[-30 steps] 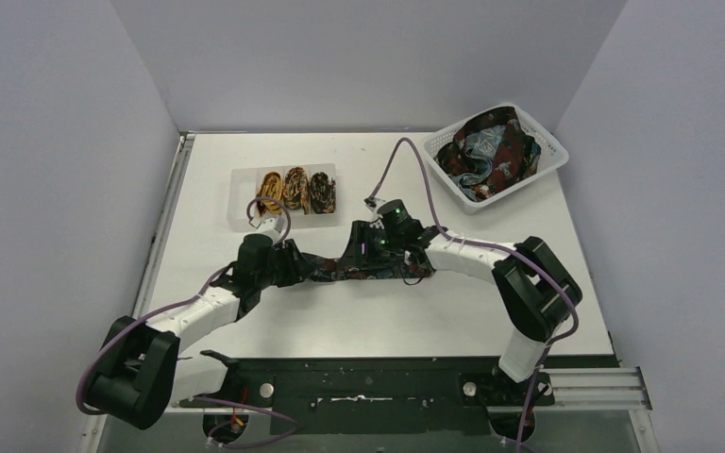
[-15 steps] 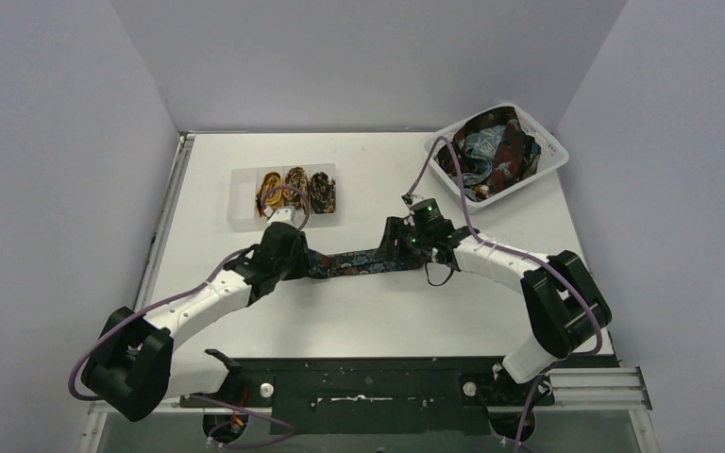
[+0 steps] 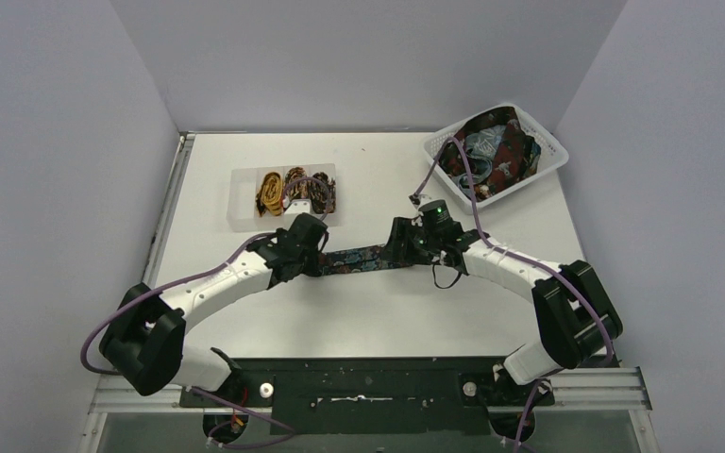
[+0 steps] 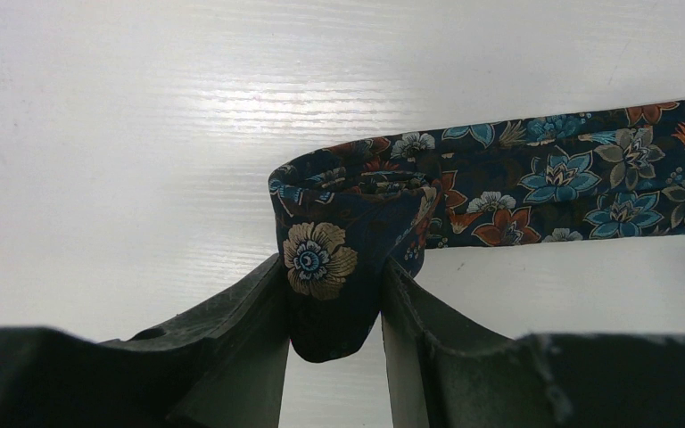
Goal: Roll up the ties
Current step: Roll the tie at the center of the board.
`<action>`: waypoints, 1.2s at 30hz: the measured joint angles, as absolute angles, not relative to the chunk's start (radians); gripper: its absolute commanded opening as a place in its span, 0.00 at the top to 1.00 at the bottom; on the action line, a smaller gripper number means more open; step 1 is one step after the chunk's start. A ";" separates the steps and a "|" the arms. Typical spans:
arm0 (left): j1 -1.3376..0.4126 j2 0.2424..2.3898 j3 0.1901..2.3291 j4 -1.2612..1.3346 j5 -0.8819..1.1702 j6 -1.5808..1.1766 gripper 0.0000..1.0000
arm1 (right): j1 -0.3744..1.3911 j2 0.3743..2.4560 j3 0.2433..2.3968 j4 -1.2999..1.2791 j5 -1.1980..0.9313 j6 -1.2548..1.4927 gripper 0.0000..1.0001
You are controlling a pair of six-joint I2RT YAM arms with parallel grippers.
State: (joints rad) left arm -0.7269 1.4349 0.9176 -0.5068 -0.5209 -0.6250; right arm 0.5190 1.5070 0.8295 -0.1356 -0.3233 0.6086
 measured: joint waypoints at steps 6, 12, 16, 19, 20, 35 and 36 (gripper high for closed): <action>-0.805 1.559 1.056 -0.650 -0.643 -0.651 0.60 | 0.481 1.470 0.801 -0.136 -0.323 0.605 0.42; -0.886 1.711 1.215 -0.796 -0.760 -0.697 0.60 | 0.432 1.433 0.762 -0.128 -0.324 0.605 0.42; -0.936 1.821 1.330 -0.900 -0.829 -0.741 0.59 | 0.397 1.426 0.741 -0.128 -0.327 0.605 0.42; -0.969 1.917 1.421 -0.964 -0.869 -0.771 0.59 | 0.373 1.422 0.728 -0.128 -0.330 0.605 0.41; -0.977 1.944 1.443 -0.981 -0.878 -0.778 0.59 | 0.366 1.419 0.723 -0.128 -0.331 0.606 0.41; -1.015 2.017 1.488 -0.851 -0.765 -0.707 0.38 | 0.250 1.385 0.669 -0.120 -0.408 0.612 0.38; -1.011 2.017 1.488 -0.836 -0.748 -0.701 0.38 | 0.249 1.385 0.669 -0.120 -0.413 0.612 0.38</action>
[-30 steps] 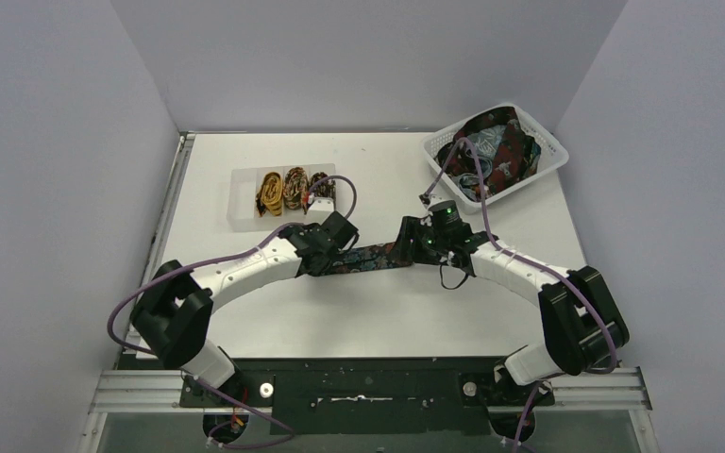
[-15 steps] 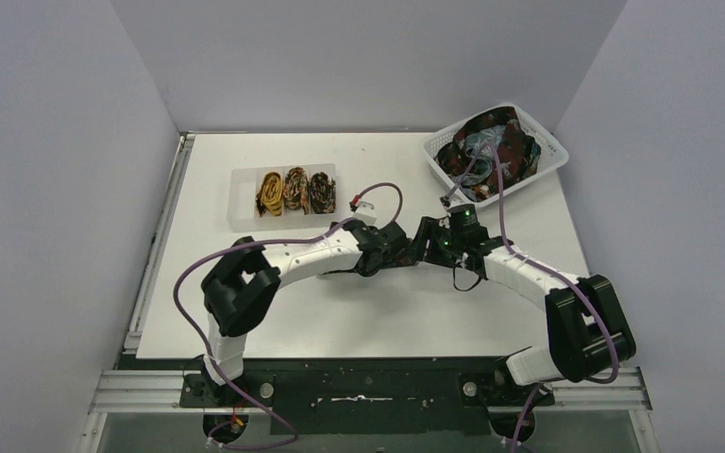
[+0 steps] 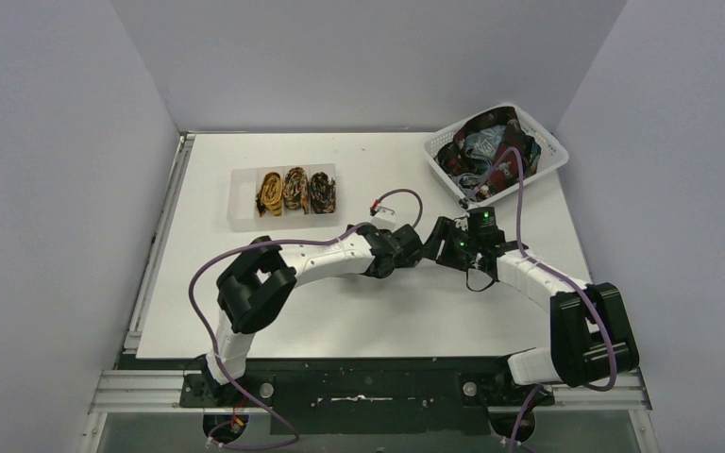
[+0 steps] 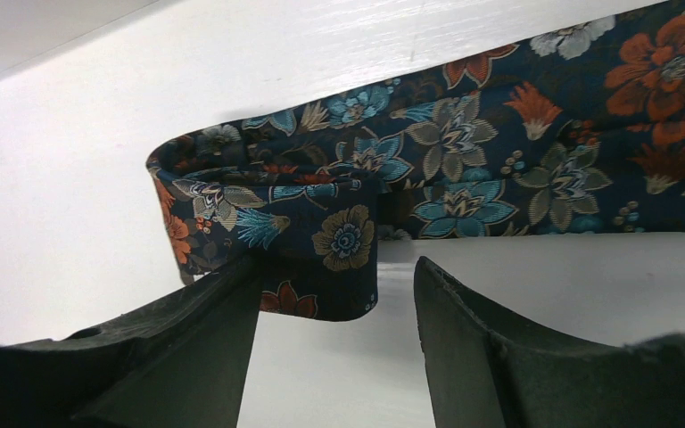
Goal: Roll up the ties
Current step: Roll the tie at the center of the board.
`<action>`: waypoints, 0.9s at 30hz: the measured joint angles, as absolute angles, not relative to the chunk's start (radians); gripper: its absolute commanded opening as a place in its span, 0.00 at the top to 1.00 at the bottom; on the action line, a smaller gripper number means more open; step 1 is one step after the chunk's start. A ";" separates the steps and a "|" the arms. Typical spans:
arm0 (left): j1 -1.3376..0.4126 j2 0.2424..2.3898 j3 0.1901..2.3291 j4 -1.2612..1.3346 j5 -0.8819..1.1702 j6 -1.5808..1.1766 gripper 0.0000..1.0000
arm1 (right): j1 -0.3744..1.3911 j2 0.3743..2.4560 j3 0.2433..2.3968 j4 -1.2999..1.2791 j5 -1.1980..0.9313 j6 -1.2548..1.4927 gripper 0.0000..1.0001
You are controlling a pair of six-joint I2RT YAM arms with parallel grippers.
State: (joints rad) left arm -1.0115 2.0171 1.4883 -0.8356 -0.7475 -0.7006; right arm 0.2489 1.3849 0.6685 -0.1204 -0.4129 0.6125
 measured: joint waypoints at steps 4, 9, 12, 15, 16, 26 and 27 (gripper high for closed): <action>-0.992 2.017 1.488 -0.785 -0.689 -0.690 0.32 | 0.248 1.385 0.669 -0.120 -0.437 0.611 0.38; -0.973 1.972 1.478 -0.722 -0.625 -0.683 0.26 | 0.243 1.382 0.669 -0.101 -0.495 0.601 0.35; -0.965 1.868 1.436 -0.671 -0.588 -0.682 0.23 | 0.243 1.382 0.669 -0.065 -0.555 0.589 0.24; -0.949 1.683 1.343 -0.598 -0.550 -0.691 0.21 | 0.252 1.382 0.669 0.021 -0.596 0.563 0.03; -0.936 1.620 1.308 -0.575 -0.537 -0.696 0.21 | 0.271 1.382 0.669 0.056 -0.593 0.537 0.00; -0.596 1.180 0.818 -0.441 -0.337 -0.775 0.20 | 0.572 1.486 0.757 0.262 -0.513 0.094 0.00; -0.566 1.158 0.782 -0.441 -0.315 -0.779 0.20 | 0.586 1.512 0.781 0.262 -0.516 0.047 0.00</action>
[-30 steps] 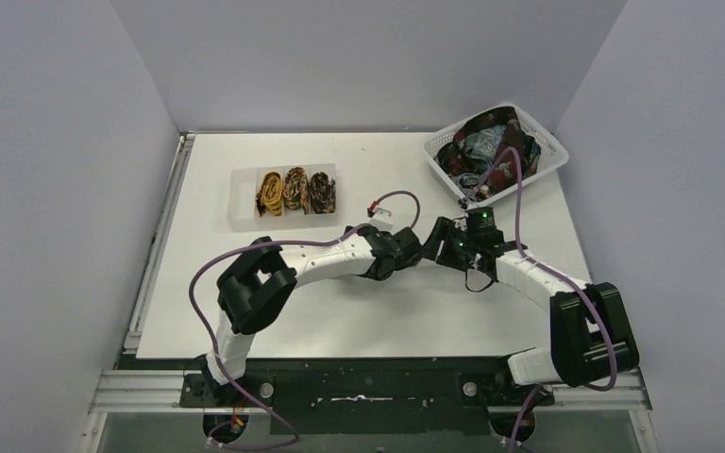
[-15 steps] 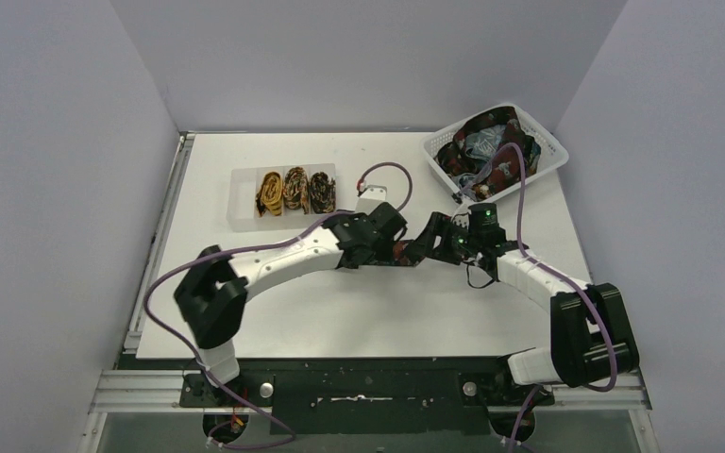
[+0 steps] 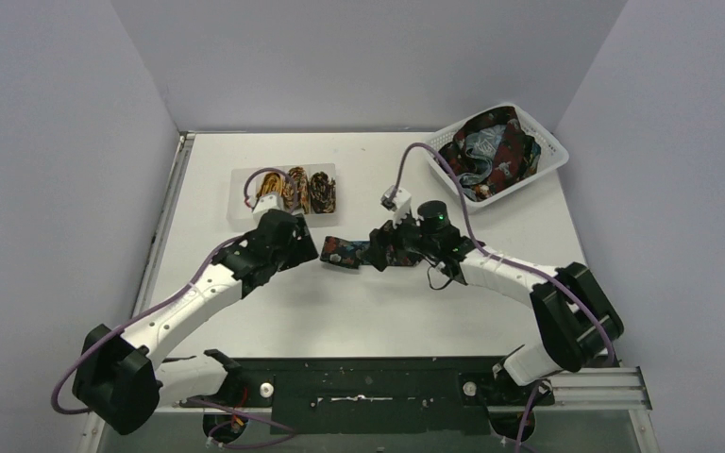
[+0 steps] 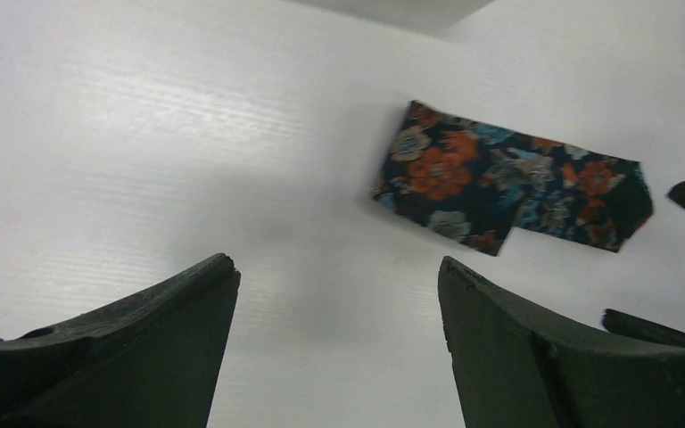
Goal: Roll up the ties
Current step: Roll the tie at the center of the board.
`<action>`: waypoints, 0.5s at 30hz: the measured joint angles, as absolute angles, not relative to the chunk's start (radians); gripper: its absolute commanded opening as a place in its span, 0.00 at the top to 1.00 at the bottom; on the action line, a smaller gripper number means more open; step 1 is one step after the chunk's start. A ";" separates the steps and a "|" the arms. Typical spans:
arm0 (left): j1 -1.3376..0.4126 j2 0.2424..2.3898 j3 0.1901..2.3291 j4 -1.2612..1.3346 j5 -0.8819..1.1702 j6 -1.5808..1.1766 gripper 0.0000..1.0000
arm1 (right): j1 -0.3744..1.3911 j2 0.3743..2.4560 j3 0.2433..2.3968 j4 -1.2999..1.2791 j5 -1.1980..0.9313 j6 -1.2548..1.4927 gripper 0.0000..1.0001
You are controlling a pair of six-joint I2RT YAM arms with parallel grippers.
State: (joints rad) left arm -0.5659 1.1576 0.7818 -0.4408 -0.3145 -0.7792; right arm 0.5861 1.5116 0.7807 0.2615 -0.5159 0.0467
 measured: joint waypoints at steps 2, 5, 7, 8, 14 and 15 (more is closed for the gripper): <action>-0.492 1.088 0.694 -0.441 -0.264 -0.783 0.20 | 0.614 1.572 0.838 0.255 -0.524 -0.079 0.00; -0.416 0.995 0.617 -0.445 -0.202 -0.785 0.20 | 0.641 1.647 0.907 0.226 -0.545 -0.232 0.00; -0.374 0.943 0.590 -0.443 -0.162 -0.785 0.20 | 0.645 1.681 0.936 0.197 -0.570 -0.304 0.00; -0.361 0.929 0.582 -0.443 -0.149 -0.785 0.20 | 0.645 1.698 0.952 0.177 -0.583 -0.331 0.00; -0.314 0.911 0.558 -0.440 -0.085 -0.778 0.20 | 0.645 1.792 1.037 0.110 -0.649 -0.419 0.00; -0.312 0.912 0.558 -0.440 -0.078 -0.776 0.20 | 0.645 1.802 1.044 0.103 -0.658 -0.425 0.00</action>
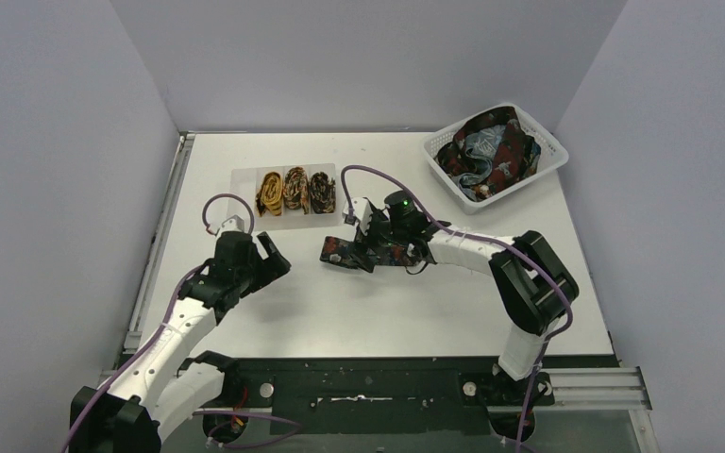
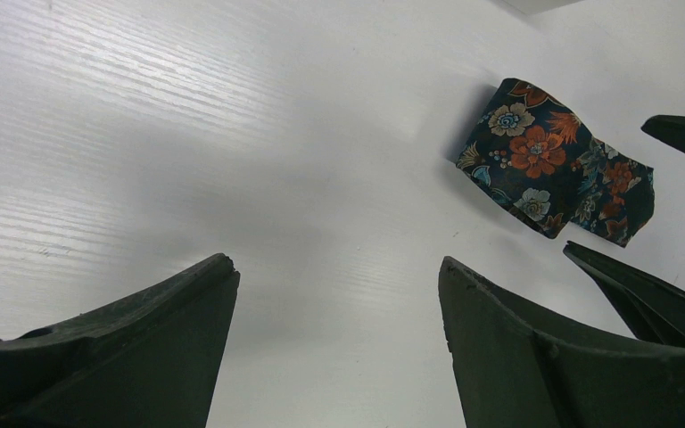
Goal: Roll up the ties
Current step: Roll the tie at the center of the board.
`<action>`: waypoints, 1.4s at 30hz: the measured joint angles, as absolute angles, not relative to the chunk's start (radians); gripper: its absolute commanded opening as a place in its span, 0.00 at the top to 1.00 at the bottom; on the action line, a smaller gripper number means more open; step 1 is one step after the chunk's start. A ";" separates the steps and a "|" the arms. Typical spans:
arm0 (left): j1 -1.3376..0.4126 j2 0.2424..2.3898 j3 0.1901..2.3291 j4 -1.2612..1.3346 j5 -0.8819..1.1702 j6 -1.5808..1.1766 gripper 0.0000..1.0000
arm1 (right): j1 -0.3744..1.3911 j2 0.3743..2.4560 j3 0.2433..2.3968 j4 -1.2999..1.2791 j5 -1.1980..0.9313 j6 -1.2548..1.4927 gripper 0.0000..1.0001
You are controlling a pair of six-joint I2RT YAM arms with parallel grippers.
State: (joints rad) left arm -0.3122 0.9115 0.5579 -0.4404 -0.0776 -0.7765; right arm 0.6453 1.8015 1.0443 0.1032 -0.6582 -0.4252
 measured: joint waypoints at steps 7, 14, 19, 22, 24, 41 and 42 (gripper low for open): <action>-0.310 0.912 0.558 -0.441 -0.063 -0.772 0.20 | 0.650 1.854 1.063 0.093 -0.689 -0.455 0.00; -0.303 0.902 0.558 -0.441 -0.055 -0.770 0.20 | 0.650 1.912 1.110 0.095 -0.684 -0.472 0.00; -0.301 0.900 0.558 -0.441 -0.051 -0.766 0.20 | 0.659 2.006 1.187 0.070 -0.680 -0.492 0.00; -0.298 0.900 0.557 -0.442 -0.051 -0.765 0.20 | 0.664 2.043 1.212 0.051 -0.698 -0.503 0.03; -0.298 0.897 0.553 -0.442 -0.051 -0.765 0.20 | 0.670 2.043 1.213 0.047 -0.699 -0.516 0.13; -0.292 0.885 0.530 -0.443 -0.038 -0.764 0.20 | 0.825 1.864 0.914 0.223 -0.630 -0.387 0.49; -0.292 0.885 0.524 -0.443 -0.036 -0.764 0.20 | 0.840 1.855 0.899 0.233 -0.621 -0.382 0.46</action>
